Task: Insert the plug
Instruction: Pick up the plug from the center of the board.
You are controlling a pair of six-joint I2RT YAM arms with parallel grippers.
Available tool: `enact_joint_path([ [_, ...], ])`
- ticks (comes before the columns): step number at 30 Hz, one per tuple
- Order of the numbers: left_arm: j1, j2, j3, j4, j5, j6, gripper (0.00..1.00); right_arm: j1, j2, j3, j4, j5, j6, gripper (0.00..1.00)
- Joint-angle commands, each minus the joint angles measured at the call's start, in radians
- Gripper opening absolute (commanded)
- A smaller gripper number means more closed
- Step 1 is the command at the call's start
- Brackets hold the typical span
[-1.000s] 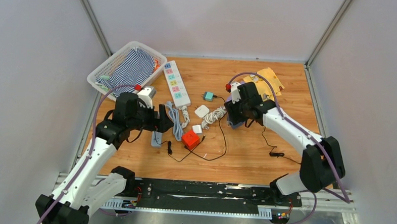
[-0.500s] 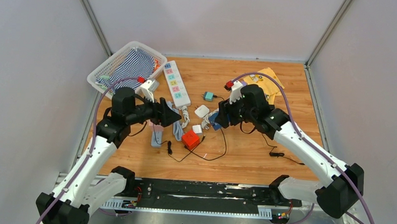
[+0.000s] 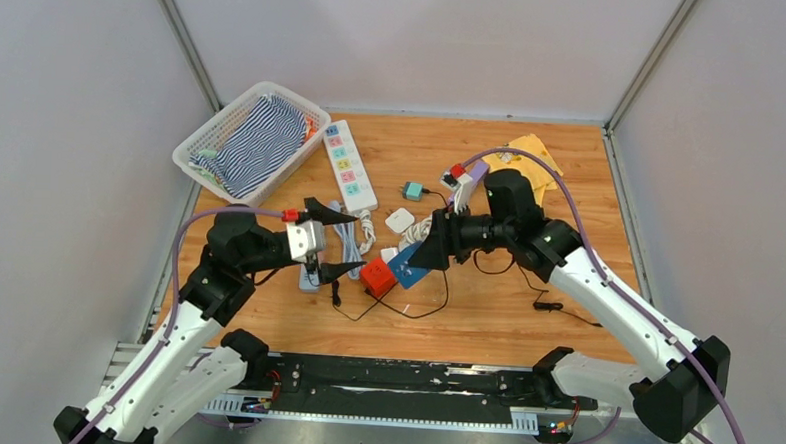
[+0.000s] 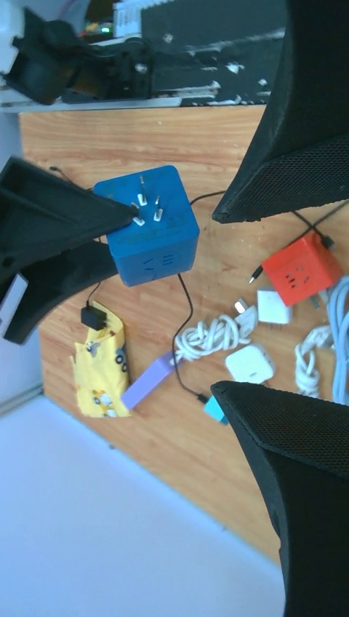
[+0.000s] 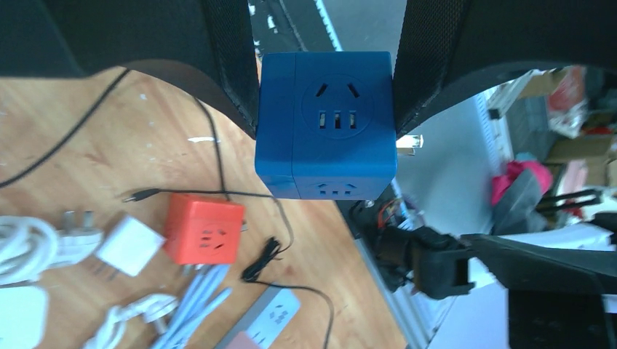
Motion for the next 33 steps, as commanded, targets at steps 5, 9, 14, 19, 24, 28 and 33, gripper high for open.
enact_joint_path([
  [5, -0.084, 0.038, 0.095, -0.304, 0.177, 0.678, 0.81, 0.012, -0.014, -0.049, 0.003, -0.228, 0.040, 0.27],
  [9, -0.129, 0.120, 0.159, -0.414, 0.194, 0.774, 0.82, 0.023, 0.001, -0.052, 0.011, -0.237, 0.055, 0.27],
  [14, -0.176, 0.176, 0.170, -0.419, 0.163, 0.806, 0.84, 0.041, 0.013, -0.060, 0.023, -0.246, 0.053, 0.27],
  [19, -0.236, 0.241, 0.199, -0.437, 0.121, 0.837, 0.84, 0.048, 0.021, -0.056, 0.027, -0.250, 0.052, 0.27],
  [24, -0.283, 0.276, 0.225, -0.449, 0.084, 0.861, 0.85, 0.061, 0.043, -0.052, 0.037, -0.248, 0.062, 0.27],
  [28, -0.319, 0.291, 0.233, -0.468, 0.066, 0.880, 0.85, 0.072, 0.058, -0.044, 0.043, -0.244, 0.067, 0.27],
  [33, -0.352, 0.301, 0.228, -0.476, 0.051, 0.891, 0.83, 0.085, 0.065, -0.039, 0.051, -0.239, 0.081, 0.26],
])
